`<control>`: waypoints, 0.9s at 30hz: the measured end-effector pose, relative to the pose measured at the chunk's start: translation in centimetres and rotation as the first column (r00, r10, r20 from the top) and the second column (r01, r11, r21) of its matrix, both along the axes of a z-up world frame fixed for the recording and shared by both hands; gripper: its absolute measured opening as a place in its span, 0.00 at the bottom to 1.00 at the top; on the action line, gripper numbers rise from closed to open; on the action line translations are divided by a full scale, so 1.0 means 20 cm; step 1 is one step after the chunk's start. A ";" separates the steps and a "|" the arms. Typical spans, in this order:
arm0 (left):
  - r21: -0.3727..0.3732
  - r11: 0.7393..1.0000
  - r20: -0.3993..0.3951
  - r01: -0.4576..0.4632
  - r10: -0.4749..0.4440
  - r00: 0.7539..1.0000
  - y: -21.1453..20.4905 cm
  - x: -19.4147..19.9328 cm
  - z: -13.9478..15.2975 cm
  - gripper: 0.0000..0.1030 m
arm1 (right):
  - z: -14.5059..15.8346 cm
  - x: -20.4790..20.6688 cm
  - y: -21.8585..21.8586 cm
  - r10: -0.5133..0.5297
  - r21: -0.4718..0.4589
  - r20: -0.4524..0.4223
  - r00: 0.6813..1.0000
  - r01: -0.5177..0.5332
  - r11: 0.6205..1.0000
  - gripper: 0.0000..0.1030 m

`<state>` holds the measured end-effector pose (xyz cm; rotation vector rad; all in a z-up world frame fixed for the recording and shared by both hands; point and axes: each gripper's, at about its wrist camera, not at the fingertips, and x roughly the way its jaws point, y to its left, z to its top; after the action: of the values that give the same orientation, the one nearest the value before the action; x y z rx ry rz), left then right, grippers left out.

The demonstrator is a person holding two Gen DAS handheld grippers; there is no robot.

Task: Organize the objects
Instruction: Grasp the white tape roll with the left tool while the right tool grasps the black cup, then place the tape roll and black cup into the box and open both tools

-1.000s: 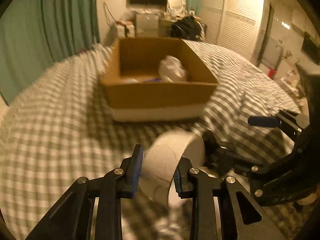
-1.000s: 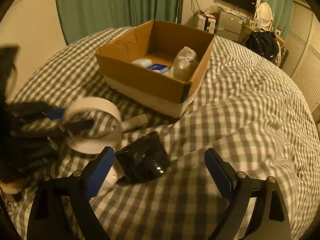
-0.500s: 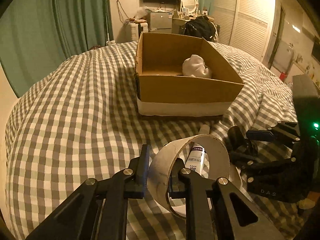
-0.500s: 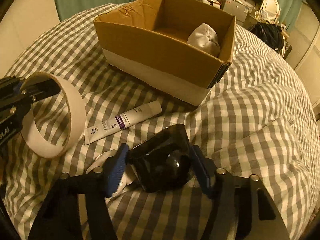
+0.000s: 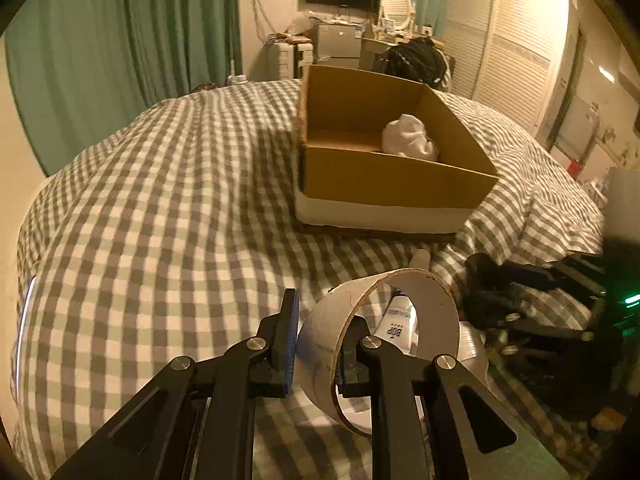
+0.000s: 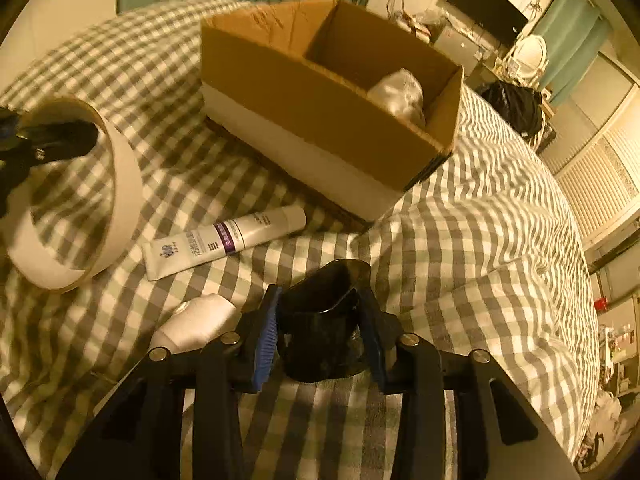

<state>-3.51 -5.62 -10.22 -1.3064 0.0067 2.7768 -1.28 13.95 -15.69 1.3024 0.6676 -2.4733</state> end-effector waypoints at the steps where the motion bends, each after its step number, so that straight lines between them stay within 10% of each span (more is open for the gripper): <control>1: -0.002 1.000 -0.002 -0.009 0.009 1.000 -0.01 0.01 0.01 0.14 | 0.03 0.02 0.01 0.009 -0.031 -0.008 1.000 -0.009 0.999 0.32; 16: 0.000 1.000 -0.138 -0.002 0.002 0.990 -0.01 0.14 0.39 0.14 | 0.59 0.18 0.06 0.023 -0.233 -0.164 0.986 -0.062 0.971 0.30; 27: -0.053 0.997 -0.254 0.047 -0.059 0.965 0.05 -0.20 0.84 0.14 | 1.09 0.09 0.04 0.048 -0.320 -0.327 0.944 -0.159 0.934 0.30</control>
<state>-7.44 -4.59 6.66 -0.9323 0.1201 2.8931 0.55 14.84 6.07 0.7342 0.3343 -2.5823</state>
